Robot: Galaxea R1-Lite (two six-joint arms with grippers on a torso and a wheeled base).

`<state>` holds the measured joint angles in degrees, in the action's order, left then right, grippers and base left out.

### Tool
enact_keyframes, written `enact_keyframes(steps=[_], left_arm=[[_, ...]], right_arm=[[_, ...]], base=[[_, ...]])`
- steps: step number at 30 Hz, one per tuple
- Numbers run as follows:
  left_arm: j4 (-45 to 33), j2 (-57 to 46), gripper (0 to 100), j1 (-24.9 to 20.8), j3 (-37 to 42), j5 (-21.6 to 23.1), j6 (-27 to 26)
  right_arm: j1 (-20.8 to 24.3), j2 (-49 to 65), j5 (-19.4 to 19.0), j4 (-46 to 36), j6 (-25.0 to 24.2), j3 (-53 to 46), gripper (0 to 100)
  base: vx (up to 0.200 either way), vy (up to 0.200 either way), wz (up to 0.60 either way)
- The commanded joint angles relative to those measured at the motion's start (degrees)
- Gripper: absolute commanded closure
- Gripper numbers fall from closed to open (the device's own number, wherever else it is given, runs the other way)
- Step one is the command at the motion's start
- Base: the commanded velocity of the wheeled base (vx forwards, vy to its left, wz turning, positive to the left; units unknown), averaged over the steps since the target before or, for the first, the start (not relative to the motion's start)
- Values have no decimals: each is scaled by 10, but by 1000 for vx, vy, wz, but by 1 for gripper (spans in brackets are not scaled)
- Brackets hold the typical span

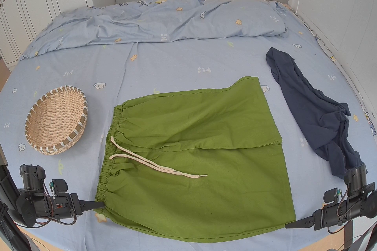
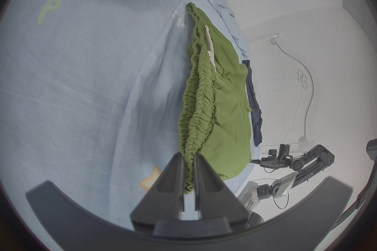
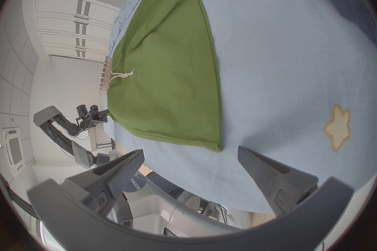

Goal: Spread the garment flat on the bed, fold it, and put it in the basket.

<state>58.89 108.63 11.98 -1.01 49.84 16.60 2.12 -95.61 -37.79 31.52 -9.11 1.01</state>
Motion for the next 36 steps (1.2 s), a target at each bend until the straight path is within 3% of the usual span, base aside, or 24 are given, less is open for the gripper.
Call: enact_keyframes(steps=[1, 8, 20, 24, 33, 34, 36], left_arm=[[1, -2, 100, -1, 10, 0, 0], [2, -3, 100, -1, 10, 0, 0], [0, -3, 100, -2, 10, 0, 0], [0, -3, 100, -1, 10, 0, 0], [0, -3, 100, -3, 10, 1, 0], [-1, -3, 100, -4, 10, 1, 0], [-4, -3, 100, -6, 10, 1, -1]], right_arm=[[-1, -80, -3, 33, 14, 2, 0], [3, -107, -40, 99, 9, -3, 0], [4, -133, -47, 100, 8, 11, 0], [6, -132, -92, 100, 3, 18, 0], [0, -133, -96, 100, -1, 18, 0], [-2, -132, -96, 100, -1, 18, 100], [-5, -132, -96, 100, -1, 17, 100]], base=[[0, 0, 0], [0, 0, 0], [0, 0, 0], [0, 0, 0], [0, 0, 0], [0, 0, 0], [0, 0, 0]])
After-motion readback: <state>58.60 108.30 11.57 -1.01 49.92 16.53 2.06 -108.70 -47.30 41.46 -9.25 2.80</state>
